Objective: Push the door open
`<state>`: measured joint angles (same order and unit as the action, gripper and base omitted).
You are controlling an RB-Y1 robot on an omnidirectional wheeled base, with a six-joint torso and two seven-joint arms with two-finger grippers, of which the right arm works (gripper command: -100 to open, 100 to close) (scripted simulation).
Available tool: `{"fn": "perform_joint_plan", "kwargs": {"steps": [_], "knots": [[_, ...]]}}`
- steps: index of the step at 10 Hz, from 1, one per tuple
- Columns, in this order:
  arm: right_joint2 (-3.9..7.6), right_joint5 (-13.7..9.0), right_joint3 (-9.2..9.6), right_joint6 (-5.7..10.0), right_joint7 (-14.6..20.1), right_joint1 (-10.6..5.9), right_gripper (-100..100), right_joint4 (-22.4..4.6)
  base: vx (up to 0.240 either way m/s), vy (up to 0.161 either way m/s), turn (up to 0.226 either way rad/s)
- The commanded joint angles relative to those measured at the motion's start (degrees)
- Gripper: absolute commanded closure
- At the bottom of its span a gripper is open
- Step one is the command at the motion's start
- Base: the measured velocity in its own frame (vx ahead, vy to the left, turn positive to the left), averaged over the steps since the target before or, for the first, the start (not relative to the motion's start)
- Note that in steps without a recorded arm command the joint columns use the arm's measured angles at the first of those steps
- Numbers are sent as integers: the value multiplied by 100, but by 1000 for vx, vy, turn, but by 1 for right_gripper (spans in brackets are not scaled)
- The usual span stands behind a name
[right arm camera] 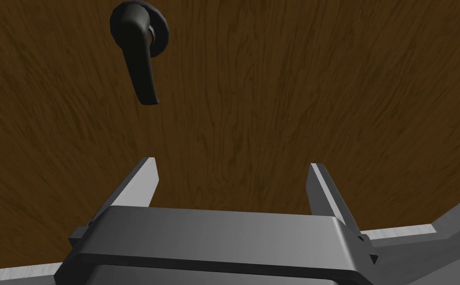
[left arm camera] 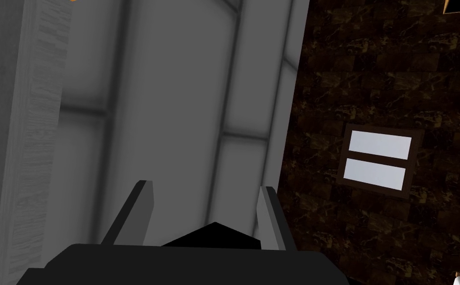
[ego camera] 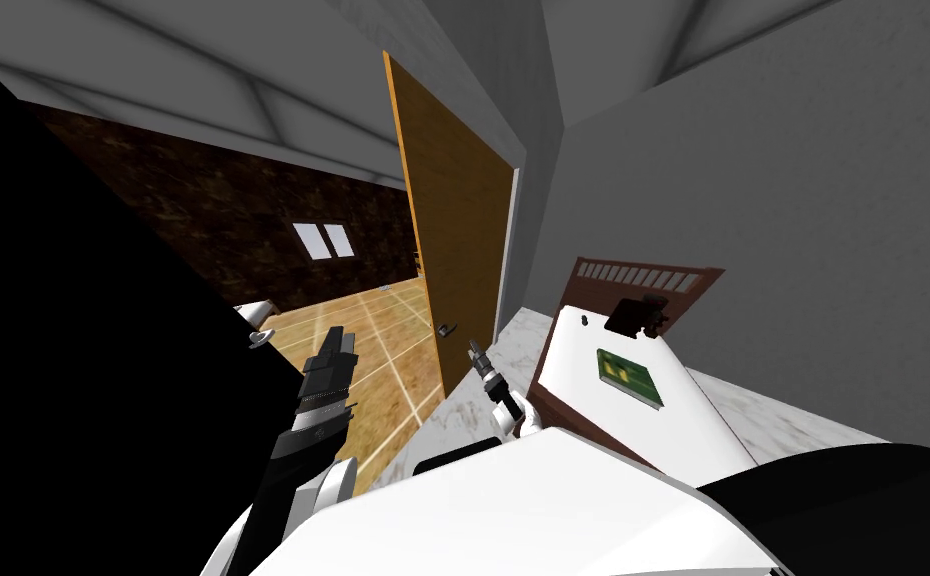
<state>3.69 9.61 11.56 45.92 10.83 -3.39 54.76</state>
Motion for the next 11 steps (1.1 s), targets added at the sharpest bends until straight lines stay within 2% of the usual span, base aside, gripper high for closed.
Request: {"fn": "perform_joint_plan", "kwargs": {"steps": [1, 4, 8, 11], "knots": [[-44, 73, 41, 47, 29, -117, -100, -286, 87, -81, 68], [-94, 191, 104, 124, 102, -351, -100, -857, 78, -85, 71], [-169, 327, 177, 213, 186, -620, -100, -1480, 68, -66, 60], [-224, 408, 220, 266, 236, -781, -100, -1853, 60, -60, 48]]}}
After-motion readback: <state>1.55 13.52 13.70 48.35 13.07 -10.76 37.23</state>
